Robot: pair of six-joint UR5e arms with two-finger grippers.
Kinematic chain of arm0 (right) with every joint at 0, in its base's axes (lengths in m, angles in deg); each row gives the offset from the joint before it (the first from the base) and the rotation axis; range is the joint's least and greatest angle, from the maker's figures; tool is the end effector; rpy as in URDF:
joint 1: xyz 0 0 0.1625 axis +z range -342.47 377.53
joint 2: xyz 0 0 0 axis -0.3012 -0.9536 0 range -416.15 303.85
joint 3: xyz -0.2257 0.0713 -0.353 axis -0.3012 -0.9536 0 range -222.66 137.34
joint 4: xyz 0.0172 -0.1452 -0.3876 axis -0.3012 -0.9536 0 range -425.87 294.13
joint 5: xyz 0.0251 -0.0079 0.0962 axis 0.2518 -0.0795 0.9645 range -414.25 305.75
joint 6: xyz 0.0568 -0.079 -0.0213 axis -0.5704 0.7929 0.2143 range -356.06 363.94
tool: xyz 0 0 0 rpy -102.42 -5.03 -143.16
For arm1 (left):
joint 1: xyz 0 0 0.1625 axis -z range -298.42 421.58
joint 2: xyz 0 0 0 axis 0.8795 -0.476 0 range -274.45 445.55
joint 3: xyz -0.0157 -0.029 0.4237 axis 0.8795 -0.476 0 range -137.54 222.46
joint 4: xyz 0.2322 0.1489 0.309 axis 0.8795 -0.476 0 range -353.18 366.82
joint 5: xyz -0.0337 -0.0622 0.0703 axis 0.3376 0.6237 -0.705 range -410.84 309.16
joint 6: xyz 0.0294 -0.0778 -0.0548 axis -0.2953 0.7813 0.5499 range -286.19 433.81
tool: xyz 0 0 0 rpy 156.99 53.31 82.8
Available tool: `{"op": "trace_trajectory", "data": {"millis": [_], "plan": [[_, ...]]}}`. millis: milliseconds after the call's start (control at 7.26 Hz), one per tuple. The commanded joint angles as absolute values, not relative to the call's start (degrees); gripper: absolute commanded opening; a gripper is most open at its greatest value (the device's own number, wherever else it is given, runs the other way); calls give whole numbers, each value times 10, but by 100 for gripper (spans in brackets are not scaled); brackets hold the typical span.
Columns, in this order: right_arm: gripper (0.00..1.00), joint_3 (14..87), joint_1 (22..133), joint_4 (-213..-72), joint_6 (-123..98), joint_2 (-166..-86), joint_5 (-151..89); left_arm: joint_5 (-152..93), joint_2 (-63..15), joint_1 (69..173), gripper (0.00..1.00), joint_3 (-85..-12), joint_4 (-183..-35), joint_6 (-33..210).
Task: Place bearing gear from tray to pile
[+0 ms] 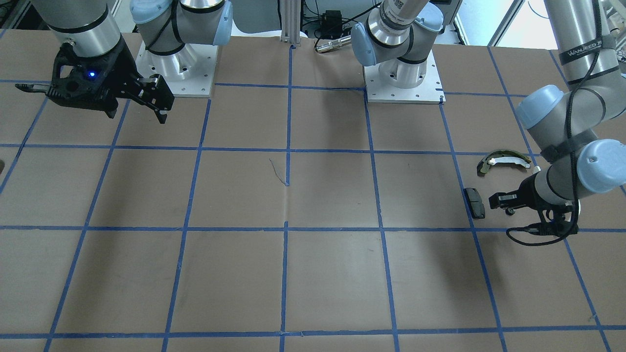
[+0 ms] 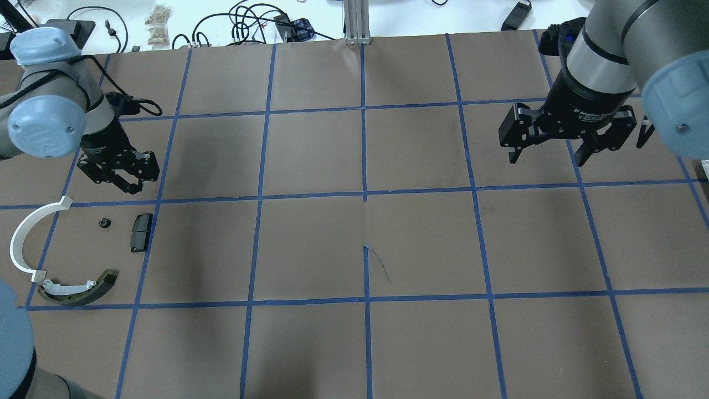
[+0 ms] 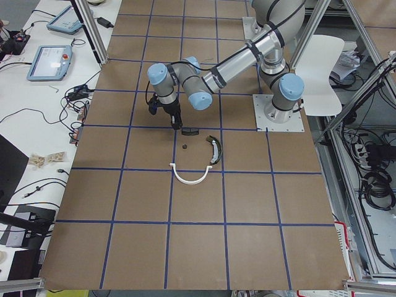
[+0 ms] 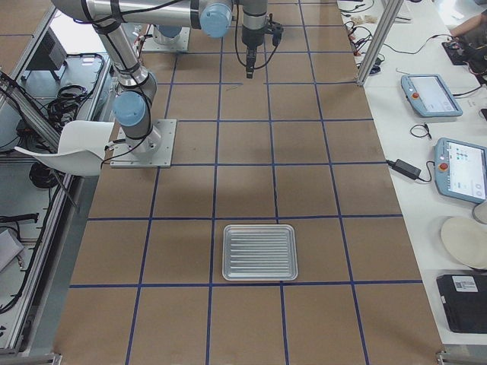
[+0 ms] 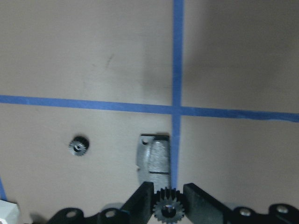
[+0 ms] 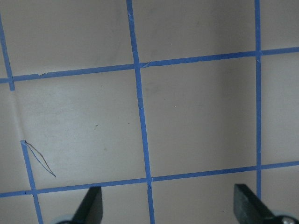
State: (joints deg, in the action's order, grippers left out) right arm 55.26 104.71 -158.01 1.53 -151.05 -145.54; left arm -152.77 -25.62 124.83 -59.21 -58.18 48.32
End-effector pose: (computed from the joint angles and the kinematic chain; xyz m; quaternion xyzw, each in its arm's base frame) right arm 0.1085 -0.4595 0.4641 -0.0455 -0.9989 -0.0078 0.0112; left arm 0.1552 -0.5584 0.2360 -0.0038 0.9923 0.1067 0.0632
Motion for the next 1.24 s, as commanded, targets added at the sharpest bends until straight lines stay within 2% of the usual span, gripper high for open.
{"op": "trace_trajectory", "data": {"millis": [0, 413, 551, 689, 1102], "plan": [[100, 553, 1047, -1589, 17, -1512, -1456, -1533, -276, 1195, 0, -644, -447, 402], [100, 554, 1047, -1590, 18, -1512, -1456, -1533, -292, 1187, 0, -645, -436, 394], [100, 554, 1047, -1590, 18, -1511, -1457, -1533, -292, 1188, 31, -642, -436, 390], [100, 552, 1047, -1590, 18, -1511, -1457, -1531, -290, 1188, 95, -643, -436, 388], [100, 553, 1047, -1591, 18, -1511, -1456, -1534, -264, 1201, 96, -637, -456, 390]]}}
